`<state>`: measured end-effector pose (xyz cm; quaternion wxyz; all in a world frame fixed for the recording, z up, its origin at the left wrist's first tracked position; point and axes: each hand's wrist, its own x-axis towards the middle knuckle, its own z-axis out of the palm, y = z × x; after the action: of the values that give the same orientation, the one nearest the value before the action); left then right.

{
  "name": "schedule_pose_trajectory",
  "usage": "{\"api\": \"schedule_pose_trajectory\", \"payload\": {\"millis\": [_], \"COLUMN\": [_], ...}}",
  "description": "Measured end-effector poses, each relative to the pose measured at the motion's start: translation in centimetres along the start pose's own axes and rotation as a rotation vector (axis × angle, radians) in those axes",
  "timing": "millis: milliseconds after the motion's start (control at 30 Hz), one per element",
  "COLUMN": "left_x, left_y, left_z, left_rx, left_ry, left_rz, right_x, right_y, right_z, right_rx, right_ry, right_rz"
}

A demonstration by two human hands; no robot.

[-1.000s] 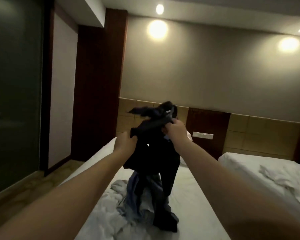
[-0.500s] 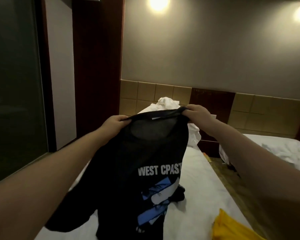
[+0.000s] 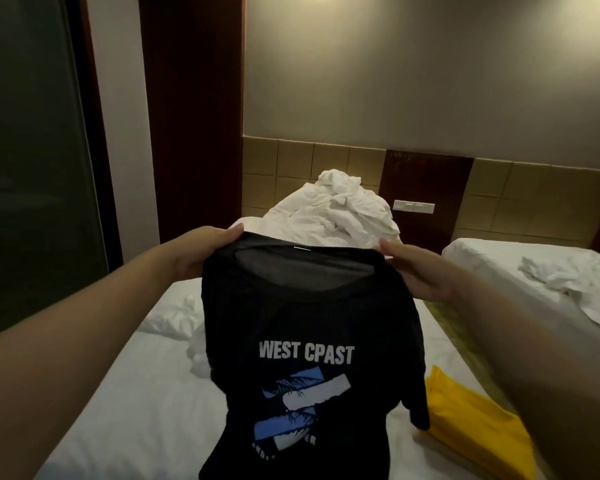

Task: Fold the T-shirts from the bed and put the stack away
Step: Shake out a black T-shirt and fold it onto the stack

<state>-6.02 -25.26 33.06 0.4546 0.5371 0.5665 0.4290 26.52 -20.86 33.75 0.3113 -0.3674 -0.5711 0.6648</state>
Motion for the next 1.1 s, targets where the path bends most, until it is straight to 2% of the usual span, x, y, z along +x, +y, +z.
{"api": "schedule_pose_trajectory", "payload": {"millis": [33, 100, 233, 300, 367, 533, 600, 667, 767, 833, 900, 967, 1100], "left_x": [-0.2, -0.6, -1.0, -1.3, -1.7, -4.0, -5.1, -6.3, -8.3, -9.5, -10.4, -10.7, -10.3], "left_y": [-0.5, -1.7, -5.5, -9.2, -13.7, -25.2, -28.4, -30.5, -31.9, -32.3, -32.6, -33.1, -34.0], "left_z": [0.1, 0.5, 2.4, 3.7, 5.1, 9.2, 10.6, 11.8, 12.7, 12.8, 12.9, 13.1, 13.2], "left_rx": [-0.002, 0.000, 0.190, 0.215, 0.214, 0.357, 0.423, 0.439, 0.446, 0.521, 0.614, 0.677, 0.769], "left_ry": [-0.002, -0.013, -0.104, -0.155, -0.201, -0.238, -0.224, -0.142, 0.020, 0.102, 0.124, 0.116, 0.127], "left_rz": [-0.020, -0.053, -0.077, -0.112, -0.153, -0.295, -0.288, -0.251, -0.181, -0.072, 0.036, 0.064, 0.074], "right_x": [-0.5, -1.5, -2.4, -2.1, -2.0, -3.5, -4.8, -5.9, -7.7, -8.8, -9.4, -9.5, -9.0], "right_y": [0.4, 1.3, 4.9, 8.3, 12.5, 25.1, 29.3, 32.4, 35.1, 36.2, 36.7, 36.9, 36.6], "right_z": [0.0, -0.1, -0.9, -1.5, -1.5, -0.9, -0.1, 0.6, 1.8, 2.4, 2.9, 2.9, 2.6], "right_rx": [0.009, -0.130, -0.595, -0.866, -1.018, -0.993, -0.985, -0.992, -0.867, -0.735, -0.650, -0.601, -0.706], "right_ry": [-0.010, -0.017, -0.011, 0.067, 0.128, 0.184, 0.210, 0.230, 0.280, 0.340, 0.385, 0.404, 0.374], "right_rz": [0.013, 0.052, 0.132, 0.107, 0.057, 0.102, 0.081, 0.062, 0.102, 0.112, 0.104, 0.091, 0.100]}}
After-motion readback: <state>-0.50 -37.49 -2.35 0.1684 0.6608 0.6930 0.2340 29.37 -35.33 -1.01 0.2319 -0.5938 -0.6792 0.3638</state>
